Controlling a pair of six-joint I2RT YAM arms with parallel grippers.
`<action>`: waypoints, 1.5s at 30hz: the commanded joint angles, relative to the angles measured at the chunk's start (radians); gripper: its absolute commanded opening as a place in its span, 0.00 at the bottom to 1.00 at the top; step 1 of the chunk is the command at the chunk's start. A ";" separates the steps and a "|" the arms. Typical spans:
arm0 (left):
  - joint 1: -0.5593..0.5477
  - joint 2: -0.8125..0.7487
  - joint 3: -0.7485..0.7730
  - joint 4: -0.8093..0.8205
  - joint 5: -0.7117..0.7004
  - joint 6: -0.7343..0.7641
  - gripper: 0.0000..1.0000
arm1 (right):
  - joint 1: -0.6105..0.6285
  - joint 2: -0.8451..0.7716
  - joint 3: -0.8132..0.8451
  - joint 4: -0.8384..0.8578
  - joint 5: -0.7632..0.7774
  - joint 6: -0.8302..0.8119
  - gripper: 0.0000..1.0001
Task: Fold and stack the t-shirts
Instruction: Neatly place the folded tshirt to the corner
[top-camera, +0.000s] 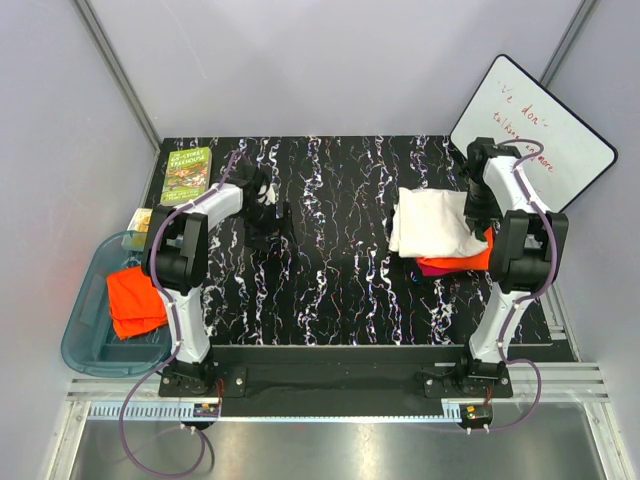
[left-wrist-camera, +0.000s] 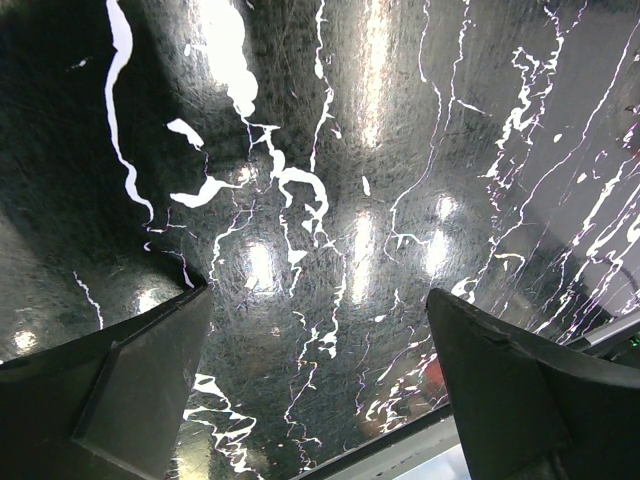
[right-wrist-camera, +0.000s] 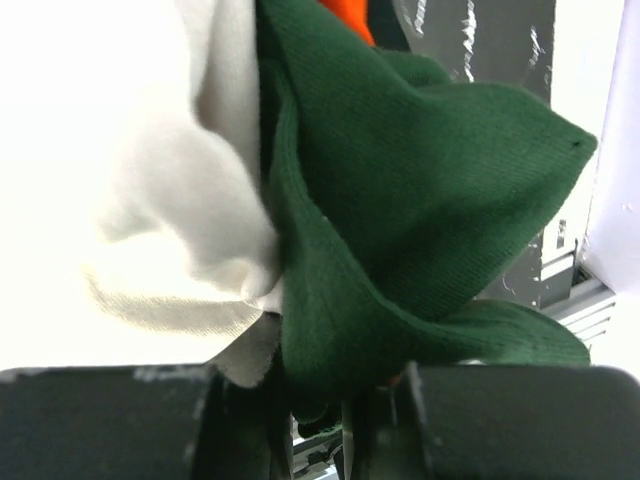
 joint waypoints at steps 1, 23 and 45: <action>0.000 0.015 -0.024 -0.040 -0.066 0.028 0.99 | -0.037 0.030 -0.048 -0.014 0.142 0.035 0.20; -0.009 0.017 -0.055 -0.035 -0.067 0.035 0.99 | -0.023 -0.371 -0.031 0.101 -0.265 0.073 1.00; -0.018 -0.003 -0.093 -0.034 -0.098 0.034 0.99 | -0.009 -0.158 -0.530 0.637 -1.137 0.325 0.00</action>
